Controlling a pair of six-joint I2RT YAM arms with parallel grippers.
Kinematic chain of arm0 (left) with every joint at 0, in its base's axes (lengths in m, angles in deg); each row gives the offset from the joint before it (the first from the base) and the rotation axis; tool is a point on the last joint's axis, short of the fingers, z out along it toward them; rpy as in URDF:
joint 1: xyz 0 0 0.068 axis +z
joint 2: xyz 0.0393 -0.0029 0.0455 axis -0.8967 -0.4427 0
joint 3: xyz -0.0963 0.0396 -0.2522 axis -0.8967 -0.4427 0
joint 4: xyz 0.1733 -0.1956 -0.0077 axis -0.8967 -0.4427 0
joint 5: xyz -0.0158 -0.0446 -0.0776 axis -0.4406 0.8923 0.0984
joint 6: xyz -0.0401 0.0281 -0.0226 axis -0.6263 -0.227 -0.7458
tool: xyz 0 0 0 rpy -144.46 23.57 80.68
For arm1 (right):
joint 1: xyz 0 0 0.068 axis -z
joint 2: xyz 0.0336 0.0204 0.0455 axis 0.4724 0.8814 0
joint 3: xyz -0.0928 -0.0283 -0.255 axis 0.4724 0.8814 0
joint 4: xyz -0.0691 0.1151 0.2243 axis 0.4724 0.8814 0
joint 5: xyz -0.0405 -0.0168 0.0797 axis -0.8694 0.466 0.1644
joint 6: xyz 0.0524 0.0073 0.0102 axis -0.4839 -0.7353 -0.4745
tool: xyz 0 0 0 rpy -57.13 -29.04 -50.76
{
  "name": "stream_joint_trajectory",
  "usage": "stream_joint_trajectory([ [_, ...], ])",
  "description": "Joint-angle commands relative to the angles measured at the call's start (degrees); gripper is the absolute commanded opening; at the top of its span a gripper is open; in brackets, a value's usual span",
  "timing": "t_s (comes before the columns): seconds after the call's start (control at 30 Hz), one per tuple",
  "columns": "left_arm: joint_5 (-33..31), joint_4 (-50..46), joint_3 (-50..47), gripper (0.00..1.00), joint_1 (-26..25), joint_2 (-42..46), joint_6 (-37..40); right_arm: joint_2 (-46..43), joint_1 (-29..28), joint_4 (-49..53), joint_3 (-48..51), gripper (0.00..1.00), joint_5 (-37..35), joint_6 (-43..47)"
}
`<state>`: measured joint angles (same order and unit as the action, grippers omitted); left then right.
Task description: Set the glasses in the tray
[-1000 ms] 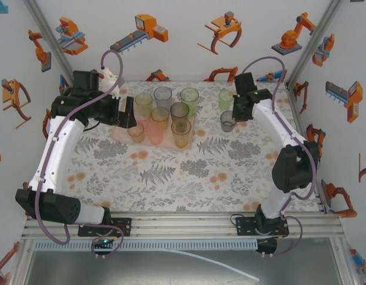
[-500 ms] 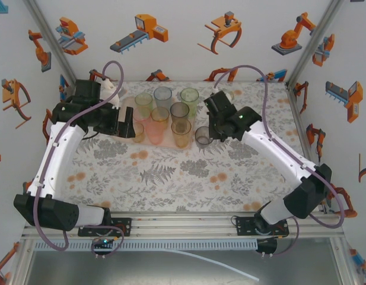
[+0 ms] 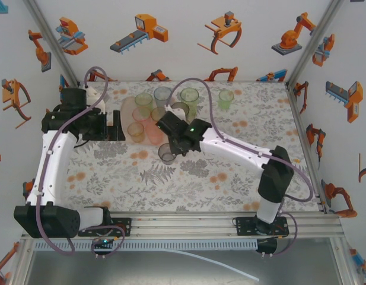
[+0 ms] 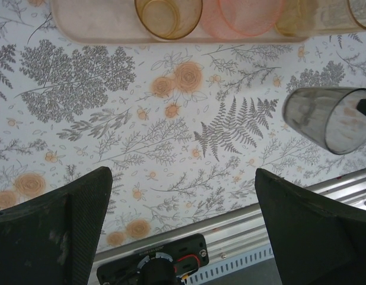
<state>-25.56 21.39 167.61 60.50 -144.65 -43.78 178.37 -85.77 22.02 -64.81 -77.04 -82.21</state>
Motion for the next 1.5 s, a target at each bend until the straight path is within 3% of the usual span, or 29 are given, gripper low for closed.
stream_joint_trajectory([
  [0.0, 1.83, 0.15, -1.74, 0.99, 2.16, 1.63, -1.01, 3.63, -0.73, -3.60, -3.93, 0.00, 1.34, -0.95],
  [0.23, 3.07, 1.28, -3.73, 1.00, 3.75, 2.83, -0.59, 11.40, -1.64, -5.12, -9.60, 0.00, 2.96, 0.20],
  [0.7, 12.56, 2.25, -8.12, 0.97, 3.59, 3.71, 3.50, 18.89, -2.40, -4.76, -14.48, 0.00, 3.28, 0.89],
  [1.07, 8.81, 2.66, -11.60, 0.97, 1.76, 4.25, 9.35, 21.10, -2.97, -4.78, -15.18, 0.00, 3.06, 0.58],
  [1.47, 6.08, 3.95, -12.98, 0.98, -1.86, 3.76, 11.60, 20.98, -3.17, -5.66, -14.31, 0.15, 3.85, 0.39],
])
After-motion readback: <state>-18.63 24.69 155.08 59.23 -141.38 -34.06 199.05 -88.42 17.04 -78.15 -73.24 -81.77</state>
